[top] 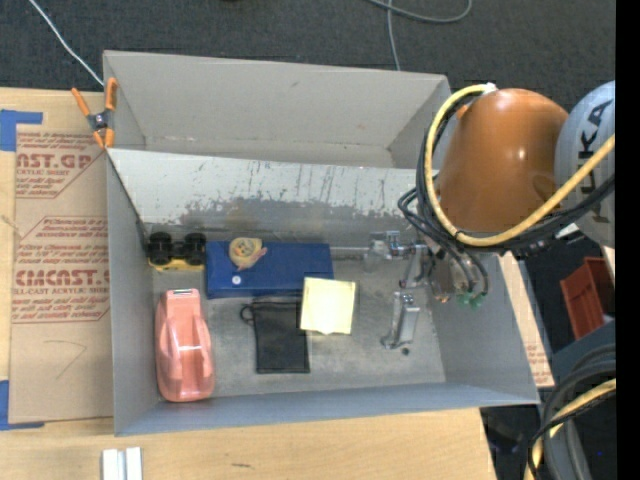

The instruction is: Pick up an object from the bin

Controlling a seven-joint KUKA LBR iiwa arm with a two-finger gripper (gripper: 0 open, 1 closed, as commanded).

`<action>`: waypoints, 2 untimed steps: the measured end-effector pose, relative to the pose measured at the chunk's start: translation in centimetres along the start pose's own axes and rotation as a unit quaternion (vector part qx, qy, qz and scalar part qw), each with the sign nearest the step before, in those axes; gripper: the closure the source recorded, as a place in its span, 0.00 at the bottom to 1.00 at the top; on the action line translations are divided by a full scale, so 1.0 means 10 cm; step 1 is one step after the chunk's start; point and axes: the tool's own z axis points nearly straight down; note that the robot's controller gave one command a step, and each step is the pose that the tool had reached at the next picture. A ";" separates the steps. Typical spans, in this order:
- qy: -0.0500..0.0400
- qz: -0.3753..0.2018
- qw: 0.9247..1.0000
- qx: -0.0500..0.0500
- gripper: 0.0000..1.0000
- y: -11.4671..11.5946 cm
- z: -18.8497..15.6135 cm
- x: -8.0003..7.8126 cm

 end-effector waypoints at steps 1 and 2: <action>-0.004 0.000 1.000 0.000 0.00 0.00 -0.05 -0.01; -0.003 0.081 0.997 -0.001 0.00 0.33 1.23 -0.01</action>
Offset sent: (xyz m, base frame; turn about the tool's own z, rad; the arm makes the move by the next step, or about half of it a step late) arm -0.0011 0.0446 -0.1693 0.2186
